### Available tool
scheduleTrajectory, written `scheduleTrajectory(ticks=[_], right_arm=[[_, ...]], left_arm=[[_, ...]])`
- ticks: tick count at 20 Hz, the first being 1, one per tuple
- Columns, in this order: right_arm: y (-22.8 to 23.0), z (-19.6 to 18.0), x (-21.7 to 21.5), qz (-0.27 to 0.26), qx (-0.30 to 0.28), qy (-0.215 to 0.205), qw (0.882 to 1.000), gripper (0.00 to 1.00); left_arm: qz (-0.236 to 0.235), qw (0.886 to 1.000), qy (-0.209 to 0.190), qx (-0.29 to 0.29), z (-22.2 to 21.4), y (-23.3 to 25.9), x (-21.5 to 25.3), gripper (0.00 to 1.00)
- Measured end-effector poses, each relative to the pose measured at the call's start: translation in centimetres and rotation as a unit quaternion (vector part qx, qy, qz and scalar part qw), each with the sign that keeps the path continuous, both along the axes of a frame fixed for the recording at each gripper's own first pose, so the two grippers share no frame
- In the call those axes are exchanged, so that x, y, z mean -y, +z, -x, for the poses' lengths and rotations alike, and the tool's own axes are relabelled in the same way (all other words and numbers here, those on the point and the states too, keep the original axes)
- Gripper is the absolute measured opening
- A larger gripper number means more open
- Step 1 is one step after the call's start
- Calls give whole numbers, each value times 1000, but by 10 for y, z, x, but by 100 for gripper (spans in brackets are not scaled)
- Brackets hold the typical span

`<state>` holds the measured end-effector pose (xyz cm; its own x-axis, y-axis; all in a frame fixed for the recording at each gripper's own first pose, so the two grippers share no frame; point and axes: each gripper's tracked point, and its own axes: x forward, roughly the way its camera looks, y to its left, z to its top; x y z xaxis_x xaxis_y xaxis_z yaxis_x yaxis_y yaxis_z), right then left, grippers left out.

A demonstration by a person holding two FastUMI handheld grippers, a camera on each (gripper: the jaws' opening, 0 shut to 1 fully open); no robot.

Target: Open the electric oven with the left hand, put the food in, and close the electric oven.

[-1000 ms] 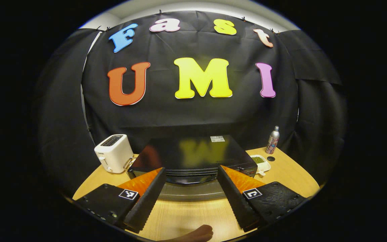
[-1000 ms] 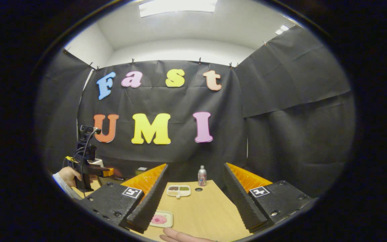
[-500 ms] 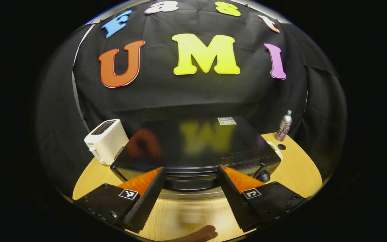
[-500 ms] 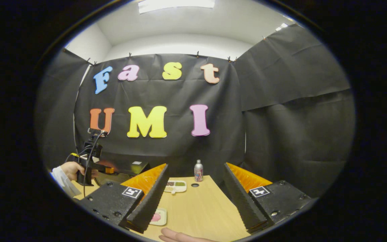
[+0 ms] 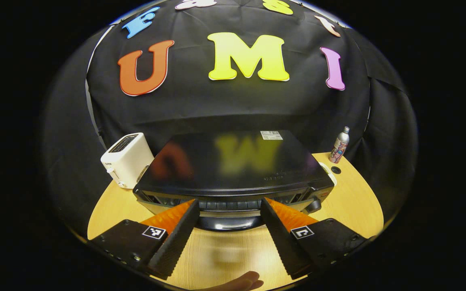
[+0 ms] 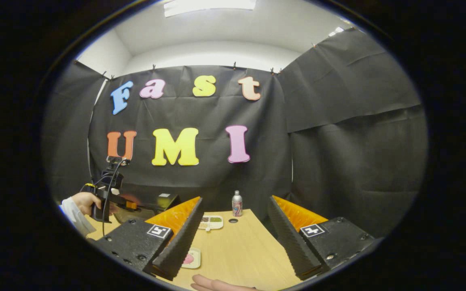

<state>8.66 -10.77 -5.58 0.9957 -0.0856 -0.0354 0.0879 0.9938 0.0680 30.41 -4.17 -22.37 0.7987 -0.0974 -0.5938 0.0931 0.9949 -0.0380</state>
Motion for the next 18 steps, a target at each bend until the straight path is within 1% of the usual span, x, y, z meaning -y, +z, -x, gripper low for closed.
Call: scheduleTrajectory(ticks=[1, 2, 6, 8, 11, 14, 16, 18], right_arm=[[0, 4, -1, -1, 1, 1, 1000, 100], [1, 6, -2, -2, 1, 2, 1000, 97], [-2, 22, -6, -8, -1, 2, 1000, 97], [-6, 29, -9, -11, -6, 5, 1000, 97], [-9, 38, -7, -13, -11, 1, 1000, 97], [-12, 41, -6, -10, -13, -2, 1000, 97], [-17, 40, -8, -8, -19, -2, 1000, 97], [-25, 36, -10, -3, -29, 0, 1000, 97]], left_arm=[[-2, 1000, -1, -1, 7, -1, 0, 96], [-6, 1000, -6, -4, 14, -2, 0, 96], [7, 1000, -8, -11, 47, -10, -1, 95], [6, 1000, -14, -14, 60, -18, -1, 95], [8, 1000, -13, -13, 86, -33, -3, 95], [5, 1000, -18, -15, 108, -52, -4, 95], [18, 1000, -15, -19, 121, -66, -4, 94], [21, 999, -13, -25, 132, -82, -5, 94]])
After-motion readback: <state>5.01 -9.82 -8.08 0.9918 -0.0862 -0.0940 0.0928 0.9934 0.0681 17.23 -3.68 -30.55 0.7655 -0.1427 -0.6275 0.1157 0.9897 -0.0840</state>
